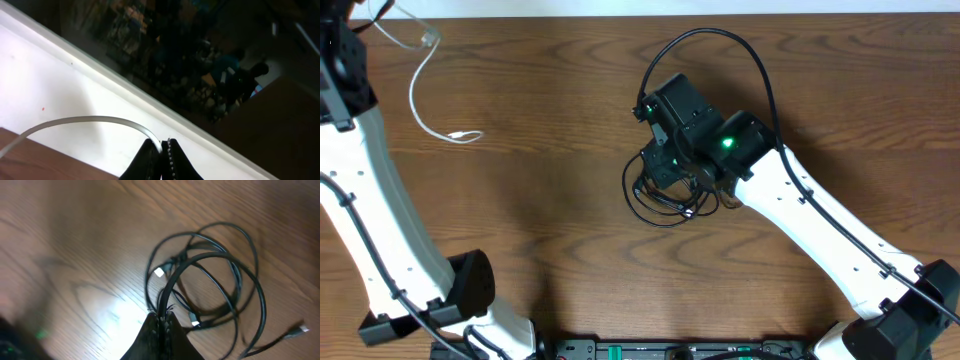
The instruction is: Untangle cables
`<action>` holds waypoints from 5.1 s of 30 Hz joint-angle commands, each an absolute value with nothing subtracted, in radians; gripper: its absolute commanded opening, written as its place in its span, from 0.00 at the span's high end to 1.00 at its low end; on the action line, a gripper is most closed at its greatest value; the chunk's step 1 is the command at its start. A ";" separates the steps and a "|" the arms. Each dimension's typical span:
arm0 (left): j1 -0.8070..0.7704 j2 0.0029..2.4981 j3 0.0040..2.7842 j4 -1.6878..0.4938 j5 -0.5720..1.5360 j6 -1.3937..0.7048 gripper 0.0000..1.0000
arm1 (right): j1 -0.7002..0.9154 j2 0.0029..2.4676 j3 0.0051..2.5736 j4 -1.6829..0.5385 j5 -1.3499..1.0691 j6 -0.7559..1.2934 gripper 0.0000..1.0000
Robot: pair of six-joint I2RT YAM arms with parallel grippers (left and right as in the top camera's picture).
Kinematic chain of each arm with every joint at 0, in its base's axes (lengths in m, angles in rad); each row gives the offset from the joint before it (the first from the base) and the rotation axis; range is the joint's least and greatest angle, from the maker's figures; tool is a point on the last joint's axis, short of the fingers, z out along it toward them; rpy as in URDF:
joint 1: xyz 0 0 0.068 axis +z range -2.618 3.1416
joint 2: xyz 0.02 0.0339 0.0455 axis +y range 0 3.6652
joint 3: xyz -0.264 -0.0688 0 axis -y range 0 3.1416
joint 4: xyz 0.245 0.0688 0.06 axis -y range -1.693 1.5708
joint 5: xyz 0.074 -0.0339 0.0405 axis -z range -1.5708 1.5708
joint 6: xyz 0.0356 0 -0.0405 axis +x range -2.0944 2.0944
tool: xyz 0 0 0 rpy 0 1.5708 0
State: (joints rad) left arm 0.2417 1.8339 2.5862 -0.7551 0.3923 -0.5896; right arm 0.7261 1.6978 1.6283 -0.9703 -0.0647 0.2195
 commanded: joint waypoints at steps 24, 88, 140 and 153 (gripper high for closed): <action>0.110 2.123 2.586 -0.326 0.210 -0.498 0.92 | 0.744 1.751 1.557 -0.950 -0.137 0.231 0.09; 0.057 2.320 2.587 -1.689 0.785 0.043 0.11 | 0.420 1.750 1.556 -1.196 -0.152 0.313 0.01; -0.281 1.532 1.098 -1.055 0.131 -0.837 0.34 | 0.492 1.751 1.556 -1.128 -0.137 0.306 0.01; -0.281 1.532 1.038 -0.960 0.233 -0.844 0.51 | 0.492 1.751 1.555 -1.111 -0.137 0.306 0.01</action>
State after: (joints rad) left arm -0.2779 1.5299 1.0515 -0.9562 0.2161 -0.8383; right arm 0.4770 1.7569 1.5547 -1.1091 -0.1417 0.3058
